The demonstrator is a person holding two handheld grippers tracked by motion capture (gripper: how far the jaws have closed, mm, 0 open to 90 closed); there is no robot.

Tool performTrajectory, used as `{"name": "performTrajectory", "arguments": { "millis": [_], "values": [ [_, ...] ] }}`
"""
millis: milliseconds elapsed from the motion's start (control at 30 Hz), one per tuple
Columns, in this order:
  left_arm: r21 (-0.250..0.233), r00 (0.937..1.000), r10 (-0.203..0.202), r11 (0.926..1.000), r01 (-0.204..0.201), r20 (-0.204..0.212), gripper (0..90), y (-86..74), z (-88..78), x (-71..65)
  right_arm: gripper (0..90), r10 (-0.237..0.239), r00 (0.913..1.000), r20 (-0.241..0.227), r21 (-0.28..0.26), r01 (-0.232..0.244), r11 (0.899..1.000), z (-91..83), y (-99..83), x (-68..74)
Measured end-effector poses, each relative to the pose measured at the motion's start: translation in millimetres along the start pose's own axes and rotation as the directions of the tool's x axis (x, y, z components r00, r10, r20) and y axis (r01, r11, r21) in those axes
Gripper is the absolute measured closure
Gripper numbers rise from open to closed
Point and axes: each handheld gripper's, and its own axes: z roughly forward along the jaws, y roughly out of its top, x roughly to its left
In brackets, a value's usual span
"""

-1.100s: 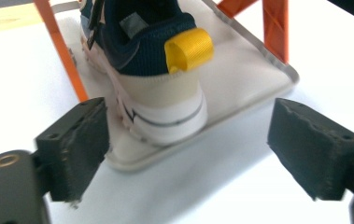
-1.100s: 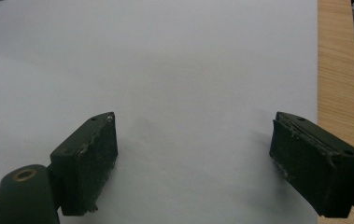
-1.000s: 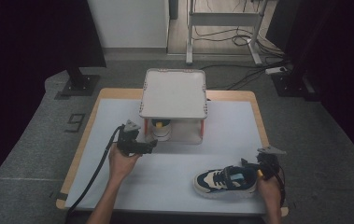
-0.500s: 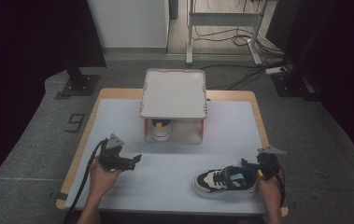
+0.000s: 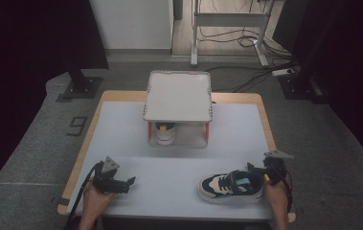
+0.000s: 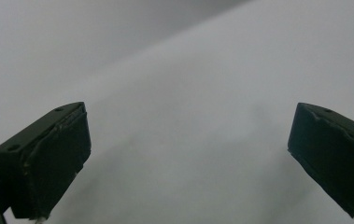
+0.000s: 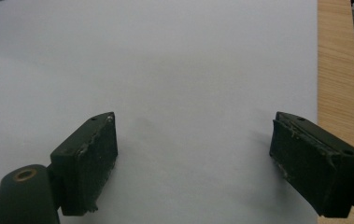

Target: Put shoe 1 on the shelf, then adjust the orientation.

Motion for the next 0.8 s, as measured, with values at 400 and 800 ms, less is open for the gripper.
{"name": "performTrajectory", "arguments": {
  "millis": [400, 800],
  "values": [
    [0.043, 0.9996, -0.021, 0.9989, 0.020, 0.020, 0.0, -4.5, 7.6, 2.8, 14.3, 0.000, 1.0000, 0.000, 0.001, 0.000, 1.000, -0.1, 0.0, -0.1],
    [0.042, 0.9996, -0.020, 0.9989, 0.020, 0.019, 0.0, -4.6, 7.6, 2.7, 11.9, -0.026, 0.9991, 0.034, 0.017, 0.025, 1.000, -16.4, 8.7, -5.1]
  ]
}}
